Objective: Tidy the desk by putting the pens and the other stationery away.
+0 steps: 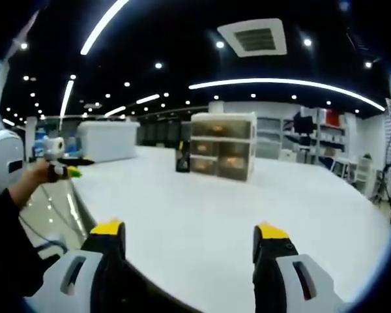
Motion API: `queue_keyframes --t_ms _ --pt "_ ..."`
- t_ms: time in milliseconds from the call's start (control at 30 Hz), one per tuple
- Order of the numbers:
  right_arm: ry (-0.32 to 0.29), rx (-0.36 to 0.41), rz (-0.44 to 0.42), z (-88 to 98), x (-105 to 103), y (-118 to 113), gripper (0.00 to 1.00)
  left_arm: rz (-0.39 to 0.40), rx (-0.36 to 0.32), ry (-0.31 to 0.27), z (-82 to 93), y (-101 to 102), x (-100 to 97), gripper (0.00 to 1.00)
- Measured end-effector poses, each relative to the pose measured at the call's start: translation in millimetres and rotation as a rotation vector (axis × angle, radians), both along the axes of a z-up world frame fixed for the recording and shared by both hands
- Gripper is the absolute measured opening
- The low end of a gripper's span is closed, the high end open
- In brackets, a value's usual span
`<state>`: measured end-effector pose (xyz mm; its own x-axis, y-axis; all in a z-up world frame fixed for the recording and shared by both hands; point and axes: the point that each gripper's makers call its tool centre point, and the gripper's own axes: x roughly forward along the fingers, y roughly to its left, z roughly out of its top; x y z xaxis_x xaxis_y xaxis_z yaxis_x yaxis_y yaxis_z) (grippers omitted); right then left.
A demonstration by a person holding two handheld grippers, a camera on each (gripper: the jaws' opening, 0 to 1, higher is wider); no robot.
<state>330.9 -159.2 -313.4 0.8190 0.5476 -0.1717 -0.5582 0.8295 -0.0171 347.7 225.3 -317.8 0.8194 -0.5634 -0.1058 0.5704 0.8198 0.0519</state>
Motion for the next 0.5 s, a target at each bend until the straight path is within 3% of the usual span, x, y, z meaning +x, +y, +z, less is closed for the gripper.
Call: queue_keyframes --t_ms 500 --pt "0.022 0.012 -0.001 -7.2 -2.4 1.2 0.76 -0.023 0.001 0.019 -5.8 -5.0 -7.1 0.80"
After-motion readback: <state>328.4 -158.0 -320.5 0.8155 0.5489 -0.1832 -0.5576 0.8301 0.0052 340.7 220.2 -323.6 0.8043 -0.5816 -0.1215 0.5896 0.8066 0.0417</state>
